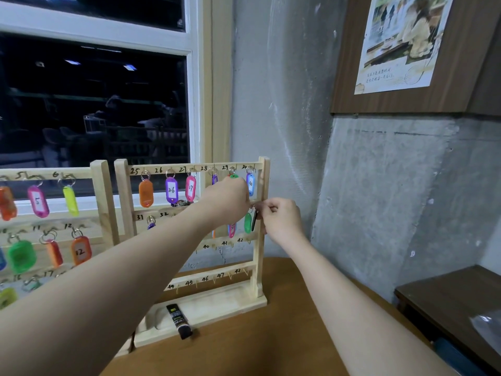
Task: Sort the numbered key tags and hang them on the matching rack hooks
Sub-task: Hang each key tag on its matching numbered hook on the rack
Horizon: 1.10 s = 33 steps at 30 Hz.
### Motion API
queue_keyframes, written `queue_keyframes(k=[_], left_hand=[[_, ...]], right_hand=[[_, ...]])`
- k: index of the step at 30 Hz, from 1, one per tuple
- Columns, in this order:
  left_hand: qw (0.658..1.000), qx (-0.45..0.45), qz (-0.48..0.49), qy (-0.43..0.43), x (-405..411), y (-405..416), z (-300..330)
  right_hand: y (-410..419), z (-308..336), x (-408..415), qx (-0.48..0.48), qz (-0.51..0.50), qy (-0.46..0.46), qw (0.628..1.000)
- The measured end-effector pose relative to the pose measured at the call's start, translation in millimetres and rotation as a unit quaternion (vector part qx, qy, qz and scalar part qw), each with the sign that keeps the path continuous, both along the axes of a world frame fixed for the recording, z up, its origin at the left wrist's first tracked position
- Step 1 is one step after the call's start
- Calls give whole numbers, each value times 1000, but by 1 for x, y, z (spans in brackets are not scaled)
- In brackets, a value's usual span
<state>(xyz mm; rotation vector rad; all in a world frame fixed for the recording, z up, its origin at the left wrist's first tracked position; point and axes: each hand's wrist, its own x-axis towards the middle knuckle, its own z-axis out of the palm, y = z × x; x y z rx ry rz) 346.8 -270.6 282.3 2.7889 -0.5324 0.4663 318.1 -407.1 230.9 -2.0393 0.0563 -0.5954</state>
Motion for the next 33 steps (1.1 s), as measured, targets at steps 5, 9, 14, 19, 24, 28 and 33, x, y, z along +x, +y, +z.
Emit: queue_keyframes(k=[5,9,14,19,24,28,33], left_hand=[[1000,-12,4,1,0,1,1],[999,-33,-4,11,1,1,1],[999,-40,-12,20,0,3,2],[999,-39,-10,16,-1,3,1],[999,-16,-28,-13,-9,6,-2],[996,6,-67,-53,-26,17,-6],[990,-64,-126,0,-70,29,-41]], right_hand=[[-1,3,-1,-33,9,-12,999],[0,3,2,-52,7,-5,999],[3,-2,7,-57,12,3,998],[2,-15,4,-31,16,11,999],[-8,-35,-11,-10,27,29,999],[-22,-48,-41,30,28,41,998],[-49,-87,-114,46,8,63,997]])
